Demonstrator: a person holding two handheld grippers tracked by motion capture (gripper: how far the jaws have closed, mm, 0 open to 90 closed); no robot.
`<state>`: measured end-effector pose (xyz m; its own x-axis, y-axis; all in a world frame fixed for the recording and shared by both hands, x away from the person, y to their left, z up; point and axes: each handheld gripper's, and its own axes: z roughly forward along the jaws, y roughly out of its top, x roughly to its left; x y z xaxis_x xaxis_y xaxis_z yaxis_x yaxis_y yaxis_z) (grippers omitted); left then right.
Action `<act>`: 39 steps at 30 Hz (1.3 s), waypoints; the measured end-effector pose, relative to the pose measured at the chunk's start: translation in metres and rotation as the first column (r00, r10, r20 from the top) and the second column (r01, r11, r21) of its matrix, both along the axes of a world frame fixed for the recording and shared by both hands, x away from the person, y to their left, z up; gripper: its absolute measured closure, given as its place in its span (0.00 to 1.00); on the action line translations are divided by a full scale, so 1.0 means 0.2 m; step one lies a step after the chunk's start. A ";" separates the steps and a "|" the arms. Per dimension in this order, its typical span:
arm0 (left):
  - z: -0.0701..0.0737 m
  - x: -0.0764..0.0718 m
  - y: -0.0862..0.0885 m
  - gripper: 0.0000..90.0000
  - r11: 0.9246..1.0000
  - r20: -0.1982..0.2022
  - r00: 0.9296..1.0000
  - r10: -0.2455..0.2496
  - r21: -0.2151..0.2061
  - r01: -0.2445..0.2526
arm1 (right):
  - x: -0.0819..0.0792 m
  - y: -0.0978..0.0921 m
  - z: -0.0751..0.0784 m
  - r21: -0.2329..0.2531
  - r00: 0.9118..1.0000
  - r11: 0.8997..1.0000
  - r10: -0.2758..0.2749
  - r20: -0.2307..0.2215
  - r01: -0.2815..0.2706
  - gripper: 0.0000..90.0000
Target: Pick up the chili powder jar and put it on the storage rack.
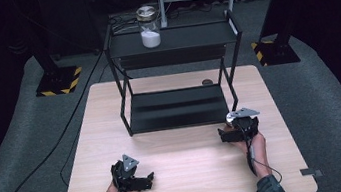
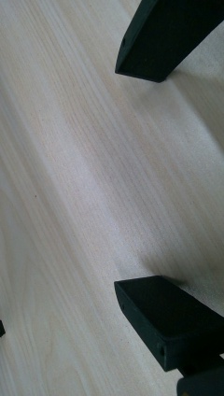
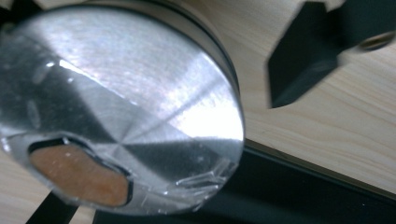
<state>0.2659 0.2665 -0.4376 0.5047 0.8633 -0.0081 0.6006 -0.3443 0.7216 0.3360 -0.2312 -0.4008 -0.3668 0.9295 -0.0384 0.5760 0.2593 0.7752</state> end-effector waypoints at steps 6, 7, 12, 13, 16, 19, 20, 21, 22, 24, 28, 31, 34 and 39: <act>0.00 0.00 0.00 0.00 1.000 0.000 1.000 0.000 0.000 0.000 | -0.02 -0.01 -0.01 0.003 1.000 1.000 -0.028 0.010 0.028 0.33; 0.00 0.00 0.00 0.00 1.000 0.000 1.000 0.000 0.000 0.000 | -0.02 -0.02 -0.01 0.011 1.000 1.000 -0.027 0.007 0.027 0.33; 0.00 0.00 0.00 0.00 1.000 0.000 1.000 0.000 0.000 0.000 | -0.03 -0.02 -0.03 0.019 0.999 0.999 -0.028 0.018 0.028 0.34; 0.00 0.00 0.00 0.00 1.000 0.000 1.000 0.000 0.000 0.000 | -0.03 -0.02 -0.03 0.019 0.999 0.999 -0.029 0.019 0.028 0.34; 0.00 0.00 0.00 0.00 1.000 0.000 1.000 0.000 0.000 0.000 | -0.03 -0.02 -0.03 0.017 0.999 0.999 -0.029 0.020 0.028 0.34; 0.00 0.00 0.00 0.00 1.000 0.000 1.000 0.000 0.000 0.000 | -0.02 -0.02 -0.02 0.016 0.999 0.999 -0.029 0.016 0.028 0.34; 0.00 0.00 0.00 0.00 1.000 0.000 1.000 0.000 0.000 0.000 | -0.02 -0.02 -0.02 0.016 1.000 0.999 -0.028 0.015 0.028 0.34; 0.00 0.00 0.00 0.00 1.000 0.000 1.000 0.000 0.000 0.000 | -0.02 -0.02 -0.02 0.015 1.000 1.000 -0.026 0.012 0.026 0.34; 0.00 0.00 0.00 0.00 1.000 0.000 1.000 0.000 0.000 0.000 | -0.02 -0.02 -0.02 0.012 1.000 1.000 -0.025 0.010 0.025 0.34; 0.00 0.00 0.00 0.00 1.000 0.000 1.000 0.000 0.000 0.000 | -0.02 -0.02 -0.01 0.006 1.000 1.000 -0.021 0.006 0.021 0.34; 0.00 0.00 0.00 0.00 1.000 0.000 1.000 0.000 0.000 0.000 | 0.00 -0.02 0.02 0.005 1.000 1.000 -0.001 -0.021 0.001 0.34; 0.00 0.00 0.00 0.00 1.000 0.000 1.000 0.000 0.000 0.000 | 0.02 -0.02 0.06 -0.006 0.999 1.000 0.015 -0.046 -0.015 0.34; 0.00 0.00 0.00 0.00 1.000 0.000 1.000 0.000 0.000 0.000 | 0.04 -0.02 0.10 -0.013 0.997 0.999 0.044 -0.070 -0.045 0.34; 0.00 0.00 0.00 0.00 1.000 0.000 1.000 0.000 0.000 0.000 | 0.08 0.00 0.20 -0.038 0.990 0.996 0.082 -0.115 -0.087 0.34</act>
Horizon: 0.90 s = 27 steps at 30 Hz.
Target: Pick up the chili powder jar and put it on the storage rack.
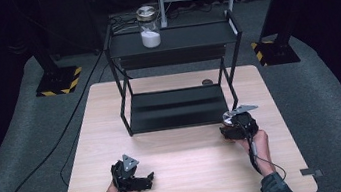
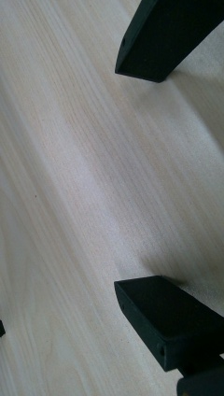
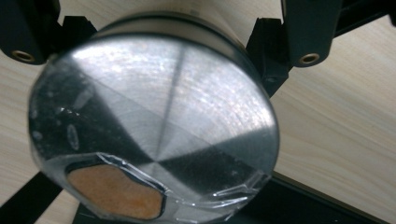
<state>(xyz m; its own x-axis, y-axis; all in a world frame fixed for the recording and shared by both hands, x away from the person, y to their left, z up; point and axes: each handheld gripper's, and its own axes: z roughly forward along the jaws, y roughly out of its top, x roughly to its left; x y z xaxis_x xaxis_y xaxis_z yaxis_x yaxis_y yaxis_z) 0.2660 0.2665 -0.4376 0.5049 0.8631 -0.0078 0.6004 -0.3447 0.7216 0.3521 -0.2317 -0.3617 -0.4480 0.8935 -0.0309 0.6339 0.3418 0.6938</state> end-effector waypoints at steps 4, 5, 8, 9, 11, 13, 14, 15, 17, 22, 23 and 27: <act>0.00 0.00 0.00 0.00 1.000 0.000 1.000 0.000 0.000 0.000 | 0.03 0.01 0.06 -0.019 0.999 0.999 0.028 -0.029 -0.029 0.34; 0.00 0.00 0.00 0.00 1.000 0.000 1.000 0.000 0.000 0.000 | 0.04 0.02 0.07 -0.023 0.999 0.999 0.036 -0.034 -0.037 0.34; 0.00 0.00 0.00 0.00 1.000 0.000 1.000 0.000 0.000 0.000 | 0.07 0.03 0.11 -0.037 0.997 0.998 0.054 -0.058 -0.056 0.34; 0.00 0.00 0.00 0.00 1.000 0.000 1.000 0.000 0.000 0.000 | 0.08 0.04 0.12 -0.045 0.996 0.997 0.061 -0.066 -0.064 0.34; 0.00 0.00 0.00 0.00 1.000 0.000 1.000 0.000 0.000 0.000 | 0.10 0.05 0.15 -0.060 0.994 0.995 0.074 -0.080 -0.079 0.34; 0.00 0.00 0.00 0.00 1.000 0.000 1.000 0.000 0.000 0.000 | 0.12 0.06 0.17 -0.073 0.992 0.993 0.085 -0.089 -0.091 0.34; 0.00 0.00 0.00 0.00 1.000 0.000 1.000 0.000 0.000 0.000 | 0.13 0.07 0.18 -0.075 0.992 0.993 0.088 -0.094 -0.096 0.34; 0.00 0.00 0.00 0.00 1.000 0.000 1.000 0.000 0.000 0.000 | 0.14 0.07 0.19 -0.079 0.991 0.992 0.095 -0.098 -0.102 0.34; 0.00 0.00 0.00 0.00 1.000 0.000 1.000 0.000 0.000 0.000 | 0.16 0.08 0.21 -0.086 0.989 0.990 0.104 -0.107 -0.114 0.34; 0.00 0.00 0.00 0.00 1.000 0.000 1.000 0.001 0.000 -0.001 | 0.20 0.11 0.25 -0.107 0.986 0.985 0.119 -0.119 -0.132 0.34; 0.00 0.00 0.00 0.00 1.000 0.000 1.000 0.000 0.000 0.000 | 0.21 0.11 0.26 -0.111 0.985 0.985 0.121 -0.121 -0.134 0.34; 0.00 0.00 0.00 0.00 1.000 0.000 1.000 0.001 0.000 -0.001 | 0.23 0.14 0.30 -0.125 0.983 0.981 0.134 -0.126 -0.149 0.34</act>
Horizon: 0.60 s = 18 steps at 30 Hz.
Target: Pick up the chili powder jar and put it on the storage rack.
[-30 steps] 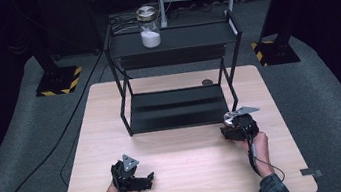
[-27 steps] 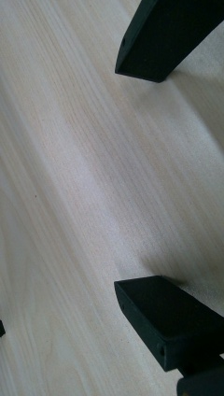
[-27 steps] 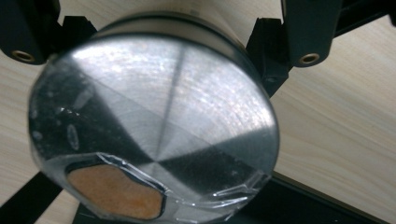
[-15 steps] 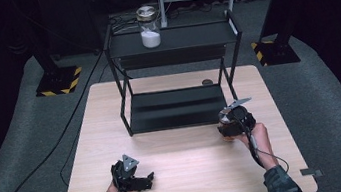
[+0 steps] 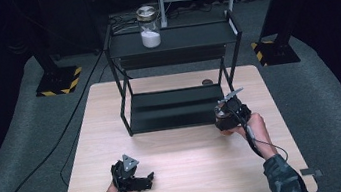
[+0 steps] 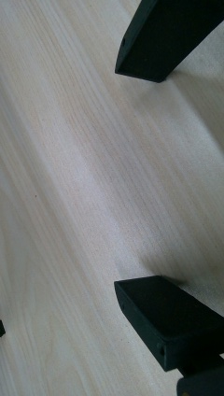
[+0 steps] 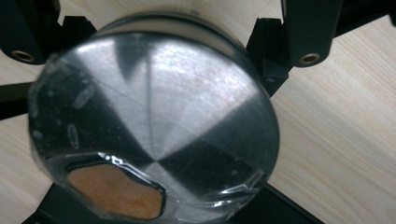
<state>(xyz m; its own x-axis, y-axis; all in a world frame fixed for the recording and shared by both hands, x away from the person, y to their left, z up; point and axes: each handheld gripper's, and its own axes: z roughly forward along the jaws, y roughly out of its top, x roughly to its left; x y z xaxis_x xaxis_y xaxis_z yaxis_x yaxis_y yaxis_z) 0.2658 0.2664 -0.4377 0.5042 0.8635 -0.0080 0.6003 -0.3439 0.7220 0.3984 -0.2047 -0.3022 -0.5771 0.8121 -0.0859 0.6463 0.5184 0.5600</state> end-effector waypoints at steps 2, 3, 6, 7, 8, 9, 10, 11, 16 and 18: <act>0.00 0.00 0.00 0.00 1.000 0.000 1.000 0.000 0.001 0.000 | 0.01 0.01 0.02 -0.006 1.000 1.000 0.002 -0.005 -0.002 0.34; 0.00 0.00 0.00 0.00 1.000 0.000 1.000 0.000 0.000 0.000 | 0.02 0.01 0.02 -0.007 1.000 1.000 0.004 -0.006 -0.004 0.34; 0.00 0.00 0.00 0.00 1.000 0.000 1.000 0.000 0.000 0.000 | 0.04 0.02 0.05 -0.018 1.000 1.000 0.010 -0.012 -0.010 0.34; 0.00 0.00 0.00 0.00 1.000 0.000 1.000 0.000 0.000 0.000 | 0.04 0.03 0.06 -0.020 1.000 1.000 0.012 -0.011 -0.012 0.34; 0.00 0.00 0.00 0.00 1.000 0.000 1.000 0.000 0.000 0.000 | 0.05 0.03 0.07 -0.021 1.000 1.000 0.012 -0.015 -0.012 0.34; 0.00 0.00 0.00 0.00 1.000 0.000 1.000 0.000 0.000 0.000 | 0.05 0.03 0.08 -0.022 1.000 1.000 0.016 -0.016 -0.016 0.34; 0.00 0.00 0.00 0.00 1.000 0.000 1.000 0.000 0.000 0.000 | 0.06 0.03 0.09 -0.024 1.000 1.000 0.016 -0.018 -0.017 0.34; 0.00 0.00 0.00 0.00 1.000 0.000 1.000 -0.001 0.001 0.001 | 0.07 0.03 0.10 -0.028 1.000 0.999 0.018 -0.020 -0.019 0.34; 0.00 0.00 0.00 0.00 1.000 0.000 1.000 -0.001 0.000 0.001 | 0.10 0.03 0.15 -0.037 0.999 0.999 0.019 -0.029 -0.020 0.34; 0.00 0.00 0.00 0.00 1.000 0.000 1.000 0.000 0.001 0.000 | 0.11 0.03 0.17 -0.046 0.999 0.999 0.024 -0.031 -0.025 0.34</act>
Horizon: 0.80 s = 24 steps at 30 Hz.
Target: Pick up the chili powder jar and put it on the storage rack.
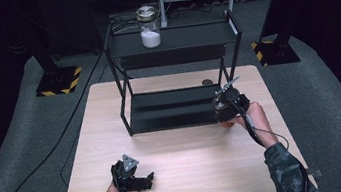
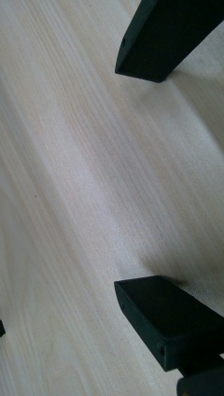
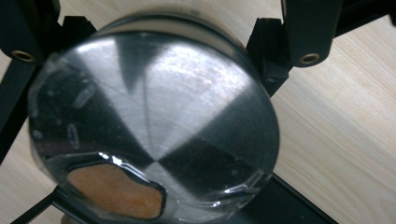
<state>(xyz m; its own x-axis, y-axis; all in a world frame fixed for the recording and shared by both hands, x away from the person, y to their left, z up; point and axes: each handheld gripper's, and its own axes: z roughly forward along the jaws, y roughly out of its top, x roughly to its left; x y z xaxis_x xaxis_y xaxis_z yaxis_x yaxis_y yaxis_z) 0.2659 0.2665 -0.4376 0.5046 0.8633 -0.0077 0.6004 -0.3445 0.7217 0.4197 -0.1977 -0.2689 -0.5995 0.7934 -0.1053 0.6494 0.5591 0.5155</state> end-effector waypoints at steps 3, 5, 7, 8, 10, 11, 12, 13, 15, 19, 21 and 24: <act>0.00 0.00 0.00 0.00 1.000 0.000 1.000 0.000 0.000 0.000 | 0.01 0.01 0.03 -0.007 1.000 1.000 0.004 -0.005 -0.004 0.34; 0.00 0.00 0.00 0.00 1.000 0.000 1.000 0.000 0.000 0.000 | 0.02 0.01 0.04 -0.010 1.000 1.000 0.007 -0.007 -0.007 0.34; 0.00 0.00 0.00 0.00 1.000 0.000 1.000 0.000 0.000 0.000 | 0.03 0.02 0.06 -0.015 1.000 1.000 0.009 -0.009 -0.009 0.34; 0.00 0.00 0.00 0.00 1.000 0.000 1.000 0.000 0.000 0.000 | 0.04 0.02 0.07 -0.018 1.000 1.000 0.010 -0.010 -0.011 0.34; 0.00 0.00 0.00 0.00 1.000 0.000 1.000 0.000 0.000 0.000 | 0.04 0.03 0.08 -0.020 1.000 1.000 0.012 -0.010 -0.012 0.34; 0.00 0.00 0.00 0.00 1.000 0.000 1.000 0.000 0.000 0.000 | 0.05 0.03 0.09 -0.023 1.000 1.000 0.013 -0.011 -0.013 0.34; 0.00 0.00 0.00 0.00 1.000 0.000 1.000 0.000 0.000 0.000 | 0.05 0.04 0.10 -0.025 1.000 1.000 0.012 -0.011 -0.013 0.34; 0.00 0.00 0.00 0.00 1.000 0.000 1.000 0.000 0.000 0.000 | 0.05 0.04 0.10 -0.025 1.000 1.000 0.014 -0.009 -0.014 0.34; 0.00 0.00 0.00 0.00 1.000 0.000 1.000 0.000 0.000 0.000 | 0.06 0.04 0.12 -0.029 1.000 0.999 0.015 -0.009 -0.015 0.34; 0.00 0.00 0.00 0.00 1.000 0.000 1.000 0.000 0.000 0.000 | 0.06 0.05 0.15 -0.031 1.000 0.999 0.015 -0.005 -0.016 0.34; 0.00 0.00 0.00 0.00 1.000 0.000 1.000 0.000 0.000 0.000 | 0.07 0.05 0.17 -0.032 1.000 0.999 0.017 -0.007 -0.017 0.34; 0.00 0.00 0.00 0.00 1.000 0.000 1.000 0.000 0.000 0.000 | 0.07 0.06 0.18 -0.040 1.000 0.999 0.021 -0.004 -0.021 0.34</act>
